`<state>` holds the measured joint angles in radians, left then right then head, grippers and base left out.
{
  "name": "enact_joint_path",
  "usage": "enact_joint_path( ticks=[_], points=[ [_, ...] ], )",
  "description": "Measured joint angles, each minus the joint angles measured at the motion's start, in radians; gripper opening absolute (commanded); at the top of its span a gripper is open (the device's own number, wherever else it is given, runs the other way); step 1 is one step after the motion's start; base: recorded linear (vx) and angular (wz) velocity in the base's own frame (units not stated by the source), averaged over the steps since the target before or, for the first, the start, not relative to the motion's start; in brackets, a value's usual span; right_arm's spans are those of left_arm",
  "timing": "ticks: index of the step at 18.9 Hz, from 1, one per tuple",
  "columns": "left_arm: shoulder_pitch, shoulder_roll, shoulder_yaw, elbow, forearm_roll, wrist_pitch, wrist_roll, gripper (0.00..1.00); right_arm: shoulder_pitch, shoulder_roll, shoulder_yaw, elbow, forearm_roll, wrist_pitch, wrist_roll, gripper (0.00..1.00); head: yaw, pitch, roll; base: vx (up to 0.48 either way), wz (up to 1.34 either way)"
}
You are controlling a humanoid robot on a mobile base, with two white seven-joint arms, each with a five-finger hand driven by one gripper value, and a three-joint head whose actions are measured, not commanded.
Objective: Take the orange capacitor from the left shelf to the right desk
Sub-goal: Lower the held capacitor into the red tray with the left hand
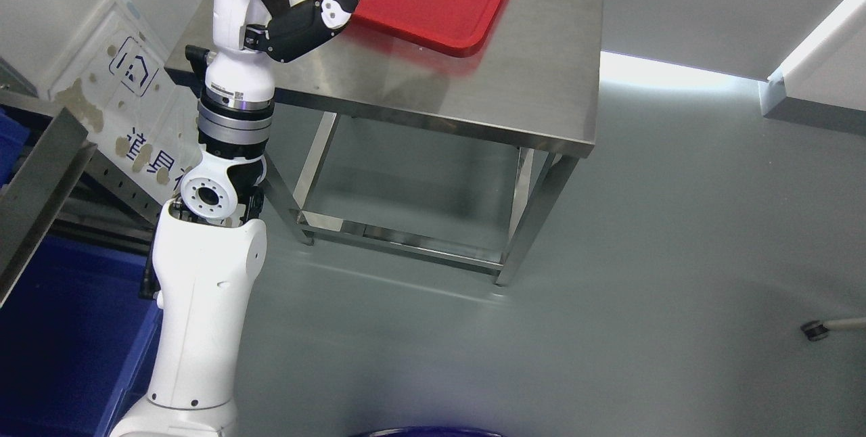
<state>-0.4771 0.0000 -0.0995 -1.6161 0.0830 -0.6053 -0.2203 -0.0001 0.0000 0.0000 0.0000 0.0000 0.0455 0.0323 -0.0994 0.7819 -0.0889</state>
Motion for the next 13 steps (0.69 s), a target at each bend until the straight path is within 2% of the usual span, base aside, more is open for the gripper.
enact_joint_path(
  ticks=[3,9,13],
  points=[
    [-0.007,0.0,-0.007,0.003,-0.001,0.058,-0.001,0.03,0.0,0.0,0.0,0.0,0.0,-0.004,0.0,1.0,0.0,0.0,0.0,0.316,0.0],
    [-0.004,0.0,-0.034,0.036,-0.012,0.283,-0.013,0.03,0.0,0.0,0.0,0.0,0.0,-0.008,-0.001,1.0,0.0,0.0,0.0,0.249,-0.05],
    [0.008,0.0,-0.051,0.089,-0.047,0.363,-0.014,0.03,0.0,0.0,0.0,0.0,0.0,-0.009,-0.001,1.0,0.0,0.0,0.0,0.154,-0.07]
  ],
)
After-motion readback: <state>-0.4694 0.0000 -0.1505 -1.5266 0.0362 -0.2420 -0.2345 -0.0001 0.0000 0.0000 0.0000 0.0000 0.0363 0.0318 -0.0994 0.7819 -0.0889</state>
